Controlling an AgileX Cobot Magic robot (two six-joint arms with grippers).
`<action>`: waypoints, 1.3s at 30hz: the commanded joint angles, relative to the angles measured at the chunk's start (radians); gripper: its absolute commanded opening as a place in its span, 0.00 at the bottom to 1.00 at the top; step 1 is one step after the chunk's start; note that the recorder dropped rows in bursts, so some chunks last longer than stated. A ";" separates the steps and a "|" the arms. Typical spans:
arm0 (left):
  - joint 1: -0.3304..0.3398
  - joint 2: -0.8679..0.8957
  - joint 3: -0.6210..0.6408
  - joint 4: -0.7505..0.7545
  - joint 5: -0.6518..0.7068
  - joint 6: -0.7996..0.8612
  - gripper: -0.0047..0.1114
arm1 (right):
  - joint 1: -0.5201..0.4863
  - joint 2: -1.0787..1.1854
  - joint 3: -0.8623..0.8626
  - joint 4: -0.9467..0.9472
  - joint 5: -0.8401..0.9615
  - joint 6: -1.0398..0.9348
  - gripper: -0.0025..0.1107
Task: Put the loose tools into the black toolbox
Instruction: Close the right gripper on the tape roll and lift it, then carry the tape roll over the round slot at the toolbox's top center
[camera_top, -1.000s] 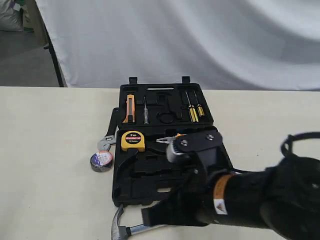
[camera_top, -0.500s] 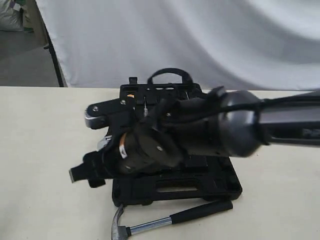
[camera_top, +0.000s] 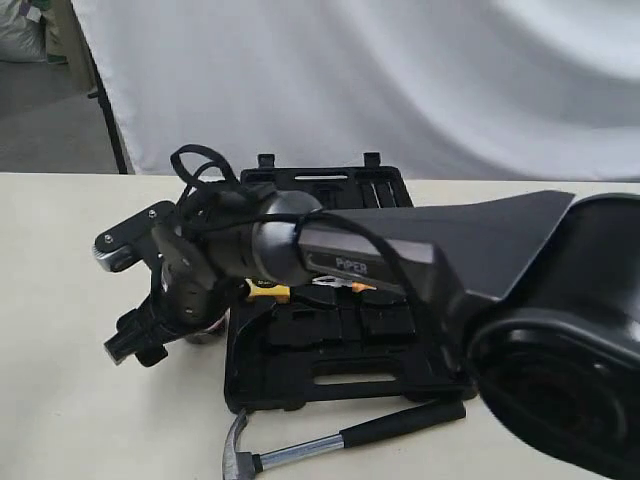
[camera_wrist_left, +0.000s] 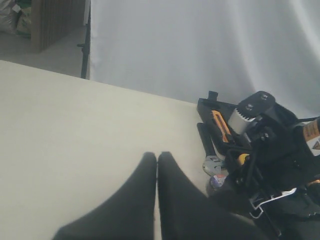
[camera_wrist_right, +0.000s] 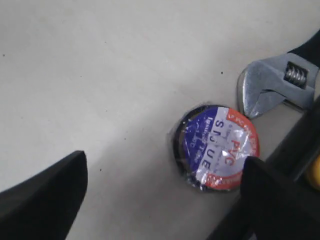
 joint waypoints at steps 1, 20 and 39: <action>0.025 -0.003 -0.003 0.004 -0.007 -0.005 0.05 | -0.033 0.066 -0.079 -0.018 0.029 -0.029 0.71; 0.025 -0.003 -0.003 0.004 -0.007 -0.005 0.05 | -0.047 0.119 -0.090 0.010 0.003 -0.026 0.13; 0.025 -0.003 -0.003 0.004 -0.007 -0.005 0.05 | -0.374 -0.292 0.117 -0.049 0.157 -0.048 0.02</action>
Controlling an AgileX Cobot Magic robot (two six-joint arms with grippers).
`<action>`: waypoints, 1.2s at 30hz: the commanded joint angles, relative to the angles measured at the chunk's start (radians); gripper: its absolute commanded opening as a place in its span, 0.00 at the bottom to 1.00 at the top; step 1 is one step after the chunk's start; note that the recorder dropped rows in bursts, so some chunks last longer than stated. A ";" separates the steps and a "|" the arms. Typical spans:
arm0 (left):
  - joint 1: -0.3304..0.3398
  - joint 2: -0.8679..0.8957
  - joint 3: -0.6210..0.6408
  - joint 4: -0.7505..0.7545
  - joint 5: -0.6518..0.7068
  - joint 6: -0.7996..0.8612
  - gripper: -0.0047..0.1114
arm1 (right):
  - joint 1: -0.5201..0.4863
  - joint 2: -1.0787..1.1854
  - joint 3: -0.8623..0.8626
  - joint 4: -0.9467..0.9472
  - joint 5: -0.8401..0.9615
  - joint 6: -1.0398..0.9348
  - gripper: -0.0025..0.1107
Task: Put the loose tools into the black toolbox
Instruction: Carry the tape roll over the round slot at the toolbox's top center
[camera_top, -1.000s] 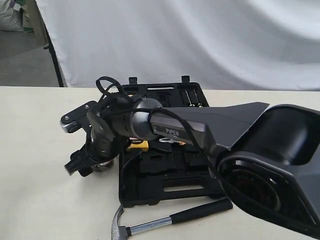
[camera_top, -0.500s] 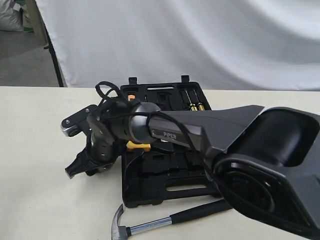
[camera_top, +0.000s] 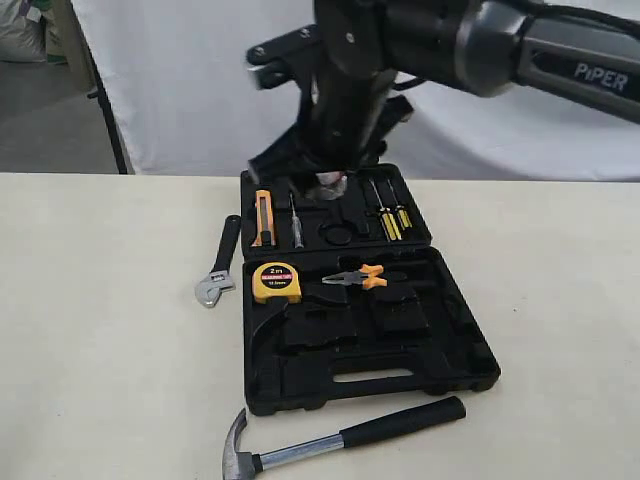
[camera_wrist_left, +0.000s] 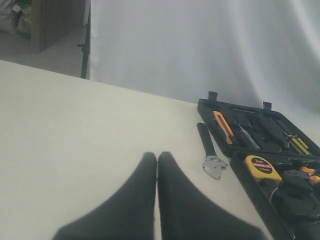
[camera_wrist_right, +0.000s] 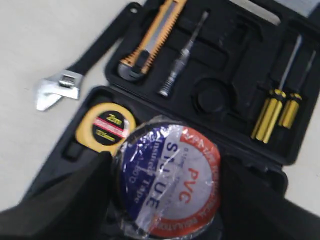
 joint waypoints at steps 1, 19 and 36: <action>0.025 -0.003 -0.003 0.004 -0.007 -0.005 0.05 | -0.129 0.003 0.179 0.037 -0.187 -0.004 0.02; 0.025 -0.003 -0.003 0.004 -0.007 -0.005 0.05 | -0.232 0.152 0.297 0.191 -0.627 -0.011 0.02; 0.025 -0.003 -0.003 0.004 -0.007 -0.005 0.05 | -0.224 0.158 0.297 0.191 -0.714 0.011 0.02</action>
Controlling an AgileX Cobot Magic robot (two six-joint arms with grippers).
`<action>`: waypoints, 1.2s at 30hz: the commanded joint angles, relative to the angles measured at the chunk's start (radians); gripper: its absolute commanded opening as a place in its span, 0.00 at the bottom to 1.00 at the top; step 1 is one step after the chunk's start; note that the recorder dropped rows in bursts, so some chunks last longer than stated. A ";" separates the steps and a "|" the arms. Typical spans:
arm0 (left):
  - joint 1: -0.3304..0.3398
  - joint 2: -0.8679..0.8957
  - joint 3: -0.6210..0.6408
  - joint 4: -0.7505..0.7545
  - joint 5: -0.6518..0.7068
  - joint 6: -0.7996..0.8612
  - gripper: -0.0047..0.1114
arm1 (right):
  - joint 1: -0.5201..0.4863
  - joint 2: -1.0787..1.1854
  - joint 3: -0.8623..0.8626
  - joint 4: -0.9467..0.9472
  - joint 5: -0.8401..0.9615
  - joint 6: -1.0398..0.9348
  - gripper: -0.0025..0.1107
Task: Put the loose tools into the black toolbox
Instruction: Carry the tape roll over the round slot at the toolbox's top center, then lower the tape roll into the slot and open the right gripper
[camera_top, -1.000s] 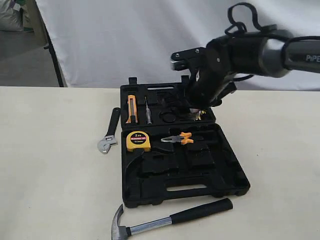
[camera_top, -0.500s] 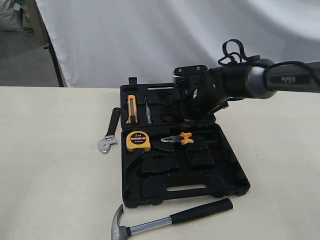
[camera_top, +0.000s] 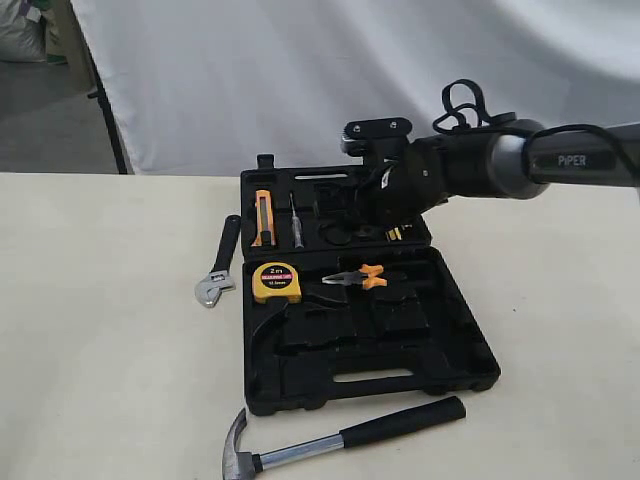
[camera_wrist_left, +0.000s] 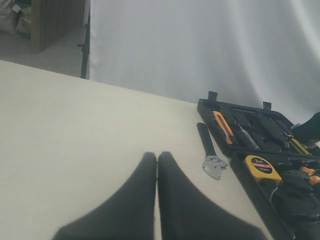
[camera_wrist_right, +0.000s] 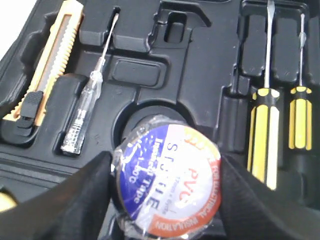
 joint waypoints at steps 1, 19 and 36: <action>0.025 -0.003 -0.003 0.004 -0.007 -0.005 0.05 | 0.000 0.002 -0.003 0.000 -0.022 0.010 0.02; 0.025 -0.003 -0.003 0.004 -0.007 -0.005 0.05 | 0.000 0.104 -0.074 0.042 -0.122 0.030 0.02; 0.025 -0.003 -0.003 0.004 -0.007 -0.005 0.05 | 0.000 0.210 -0.182 0.093 -0.075 0.030 0.02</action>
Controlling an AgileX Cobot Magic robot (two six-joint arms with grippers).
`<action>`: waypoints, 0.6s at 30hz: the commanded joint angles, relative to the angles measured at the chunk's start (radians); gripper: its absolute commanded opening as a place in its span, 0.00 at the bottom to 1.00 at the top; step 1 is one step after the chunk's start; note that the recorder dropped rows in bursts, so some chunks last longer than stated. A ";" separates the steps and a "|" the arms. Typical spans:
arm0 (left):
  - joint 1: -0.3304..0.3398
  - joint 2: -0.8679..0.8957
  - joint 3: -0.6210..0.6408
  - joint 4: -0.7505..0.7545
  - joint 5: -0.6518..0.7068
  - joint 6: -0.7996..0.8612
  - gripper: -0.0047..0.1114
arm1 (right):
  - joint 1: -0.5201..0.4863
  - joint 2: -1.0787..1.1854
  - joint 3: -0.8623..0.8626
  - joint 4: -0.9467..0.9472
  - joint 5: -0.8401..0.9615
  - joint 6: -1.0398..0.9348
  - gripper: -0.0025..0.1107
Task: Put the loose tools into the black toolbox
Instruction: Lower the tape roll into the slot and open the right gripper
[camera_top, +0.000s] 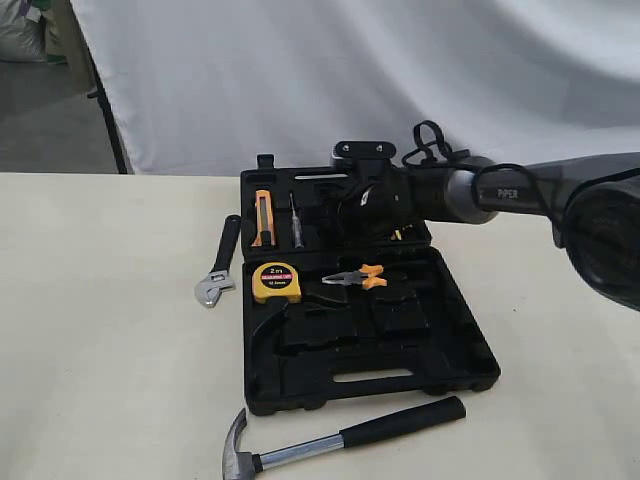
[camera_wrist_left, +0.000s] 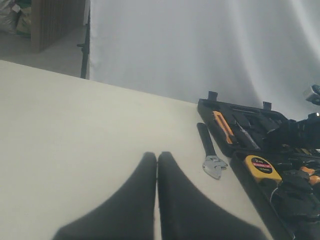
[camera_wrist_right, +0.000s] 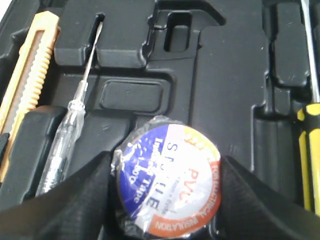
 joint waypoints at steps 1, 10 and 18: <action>0.025 -0.003 -0.003 0.004 -0.007 -0.005 0.05 | 0.002 0.002 -0.007 0.014 0.004 0.001 0.02; 0.025 -0.003 -0.003 0.004 -0.007 -0.005 0.05 | 0.013 0.002 -0.007 0.014 0.001 0.001 0.36; 0.025 -0.003 -0.003 0.004 -0.007 -0.005 0.05 | 0.010 -0.008 -0.007 0.014 0.007 0.001 0.60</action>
